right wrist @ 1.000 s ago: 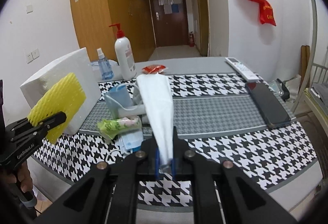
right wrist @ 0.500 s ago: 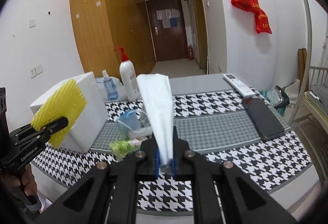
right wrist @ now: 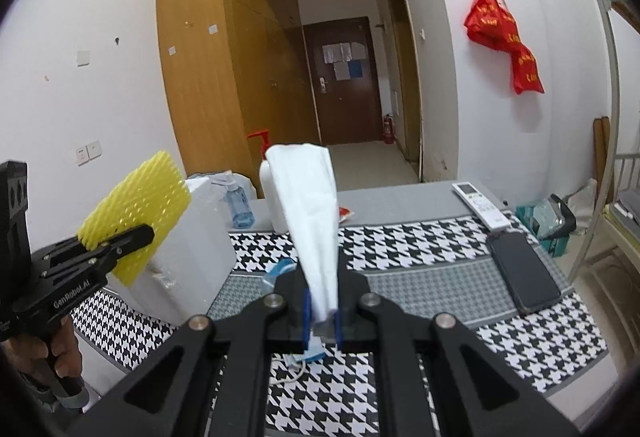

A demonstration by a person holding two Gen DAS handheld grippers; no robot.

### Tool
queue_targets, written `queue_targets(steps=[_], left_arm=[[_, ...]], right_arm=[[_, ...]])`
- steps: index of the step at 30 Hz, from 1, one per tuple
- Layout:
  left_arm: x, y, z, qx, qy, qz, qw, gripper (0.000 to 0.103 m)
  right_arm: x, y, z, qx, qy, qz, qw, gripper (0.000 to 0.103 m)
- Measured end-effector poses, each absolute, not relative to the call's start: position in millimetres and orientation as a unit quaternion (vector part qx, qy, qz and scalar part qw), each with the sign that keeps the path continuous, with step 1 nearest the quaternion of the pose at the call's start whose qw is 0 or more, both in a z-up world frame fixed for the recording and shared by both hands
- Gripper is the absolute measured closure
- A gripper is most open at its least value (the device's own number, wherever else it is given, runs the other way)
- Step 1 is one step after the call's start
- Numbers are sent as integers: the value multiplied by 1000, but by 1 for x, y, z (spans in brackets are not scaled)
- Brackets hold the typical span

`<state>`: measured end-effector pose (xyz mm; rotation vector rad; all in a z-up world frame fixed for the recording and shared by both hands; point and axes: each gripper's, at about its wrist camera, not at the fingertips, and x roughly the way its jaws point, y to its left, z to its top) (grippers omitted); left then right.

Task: Organize soft objects
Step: 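Lift both held items and carry them over the white foam box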

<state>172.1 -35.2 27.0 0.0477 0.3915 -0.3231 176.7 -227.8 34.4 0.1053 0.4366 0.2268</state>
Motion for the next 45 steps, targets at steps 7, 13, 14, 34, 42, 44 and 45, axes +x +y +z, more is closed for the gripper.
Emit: queue_targets(steps=[7,13,14,34,42,44,45], left_arm=[[171,-30,42,19,171,-154,973,93],[174,-25,46,15,166,-147,975,93],[175,-24,47,13,167,-147,975,93],[178,11,60,6,153,-88,984,92],[181,29,61,-3,156,-63,986,93],[178,32,59,-2,156,-58,986,93],[179,35,58,-3,158,-56,986,93]], right_arm=[[180,-223,43,39,200,123,971,92],[183,-218,46,28,195,134,971,92],[183,-218,47,27,194,134,971,92],[202,-177,63,24,178,194,965,92],[209,-152,65,18,180,232,956,92],[211,-147,65,17,181,240,954,92],[212,-144,65,18,183,245,952,92]])
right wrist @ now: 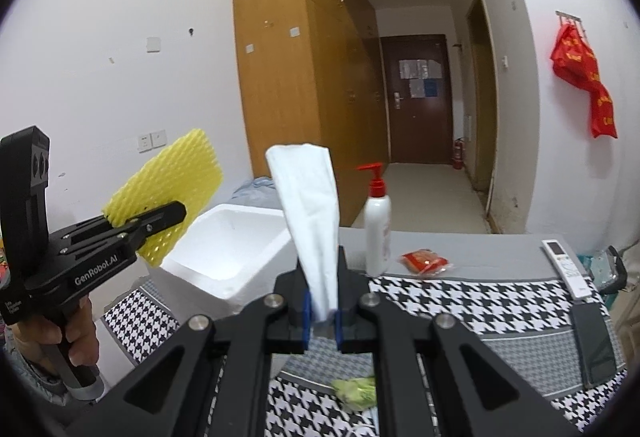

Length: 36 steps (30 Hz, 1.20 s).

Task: Organize soft objects
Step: 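Lift both held items and carry them over the white foam box, then open the left gripper to drop the yellow sleeve into the box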

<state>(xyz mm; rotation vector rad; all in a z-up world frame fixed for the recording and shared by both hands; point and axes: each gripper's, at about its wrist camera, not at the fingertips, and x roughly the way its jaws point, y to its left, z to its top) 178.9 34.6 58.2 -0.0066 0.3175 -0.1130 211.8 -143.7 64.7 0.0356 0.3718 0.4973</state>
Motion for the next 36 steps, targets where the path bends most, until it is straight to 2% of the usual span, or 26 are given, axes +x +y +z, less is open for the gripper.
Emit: queue_targets(steps=[28,30,31,32,34,35,36], left_arm=[[229,61,40,-4,213,-49,976,90],[231,61,39,-2,217,-48,975,74],[230,62,39,-2,217,-48,975,57],[230,64,39,-3,213,-47,976,46],[224,65,41,-4,199,-43,979,37],[222,65,42,-2,195,-41,980,25],[221,65,43,0,192,-40,981,19]], right_arm=[[242,-103,59,6,207,262,943,92],[244,-101,59,6,209,262,942,92],[244,-100,59,5,209,261,942,92],[244,-100,59,5,209,261,942,92],[244,-98,59,3,210,260,942,92],[244,-97,59,3,210,259,943,92],[244,-96,60,2,211,258,943,92]])
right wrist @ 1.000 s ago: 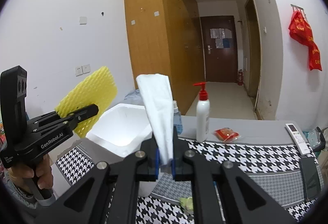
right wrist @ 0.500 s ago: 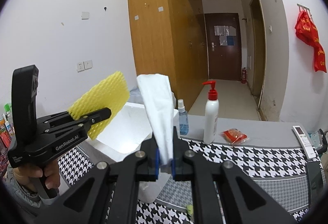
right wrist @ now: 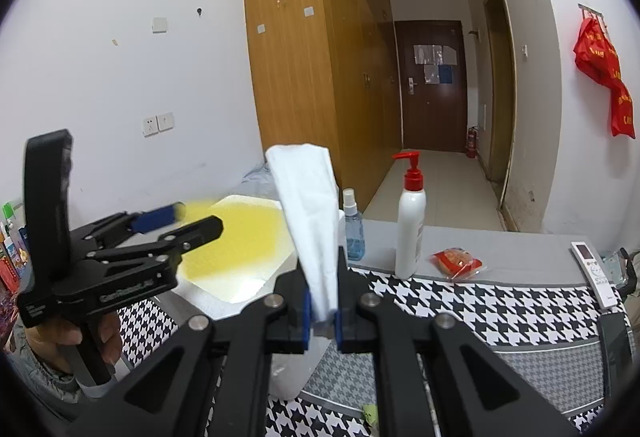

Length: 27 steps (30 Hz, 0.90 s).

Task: Organize soft objects
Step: 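Open the left gripper to drop the yellow sleeve into the box, then lower the white mask into the box and open the right gripper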

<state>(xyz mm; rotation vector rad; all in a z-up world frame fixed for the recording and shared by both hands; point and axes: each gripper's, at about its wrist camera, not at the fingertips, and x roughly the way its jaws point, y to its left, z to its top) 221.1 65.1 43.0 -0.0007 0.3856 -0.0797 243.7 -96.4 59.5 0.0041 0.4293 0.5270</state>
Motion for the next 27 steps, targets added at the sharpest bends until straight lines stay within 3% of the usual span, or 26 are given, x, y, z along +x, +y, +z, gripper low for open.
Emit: queue_targets(steps=[2,4,27], left_arm=[[216,67,44,1,177,-33,984,5],[212,70,45,-3,165,-24,986,2],[179,123,43,-25,145,27,989,1]], right_arm=[[243,-95,60,0,211,258,943,92],[243,-93,60,-2,210,258,943,92],[245,-58,65,-18,214,280,936,92]])
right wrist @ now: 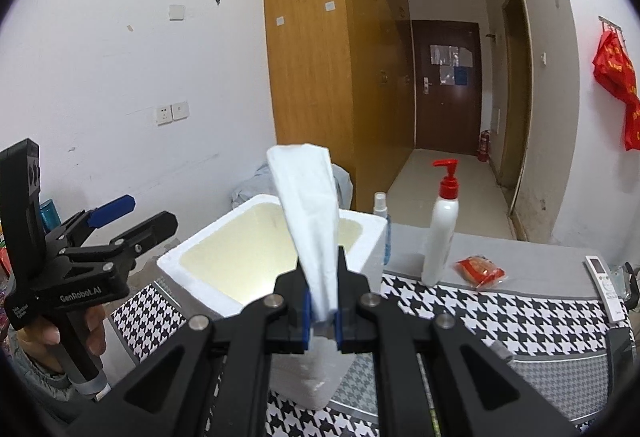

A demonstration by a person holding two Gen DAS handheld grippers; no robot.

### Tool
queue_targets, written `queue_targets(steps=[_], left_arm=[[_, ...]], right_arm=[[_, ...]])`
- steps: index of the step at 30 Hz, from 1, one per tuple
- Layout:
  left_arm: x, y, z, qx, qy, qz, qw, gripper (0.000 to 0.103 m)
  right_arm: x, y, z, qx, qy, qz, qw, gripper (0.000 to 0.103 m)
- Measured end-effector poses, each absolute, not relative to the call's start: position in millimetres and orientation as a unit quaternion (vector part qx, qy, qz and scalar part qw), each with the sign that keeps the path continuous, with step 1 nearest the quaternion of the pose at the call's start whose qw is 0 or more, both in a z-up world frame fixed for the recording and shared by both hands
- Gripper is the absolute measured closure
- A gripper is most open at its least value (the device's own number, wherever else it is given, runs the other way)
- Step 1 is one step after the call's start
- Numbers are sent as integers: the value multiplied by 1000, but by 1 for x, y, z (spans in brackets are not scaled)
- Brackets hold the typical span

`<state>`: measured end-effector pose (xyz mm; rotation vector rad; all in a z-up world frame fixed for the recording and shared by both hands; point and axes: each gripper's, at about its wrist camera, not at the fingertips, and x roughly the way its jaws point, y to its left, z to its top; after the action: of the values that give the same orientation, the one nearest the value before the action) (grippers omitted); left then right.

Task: Organize soft objects
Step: 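Lower the white mask into the box and open the right gripper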

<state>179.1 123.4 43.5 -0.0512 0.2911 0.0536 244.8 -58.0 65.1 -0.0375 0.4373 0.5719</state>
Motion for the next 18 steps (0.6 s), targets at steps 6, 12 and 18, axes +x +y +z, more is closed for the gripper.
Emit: queue_targets(steps=[6,12,18], left_arm=[[172,134,43,-27,142,28,989,1],[167,143,43,-27,142,35,989,1],[162,150,42,-32,142,41,989,1]], right_arm=[[245,-46,66,-22,213,287,934,92],[247,-30,66,-25,219,295,930,92],[251,-17,65,-28,226,303,925,92]])
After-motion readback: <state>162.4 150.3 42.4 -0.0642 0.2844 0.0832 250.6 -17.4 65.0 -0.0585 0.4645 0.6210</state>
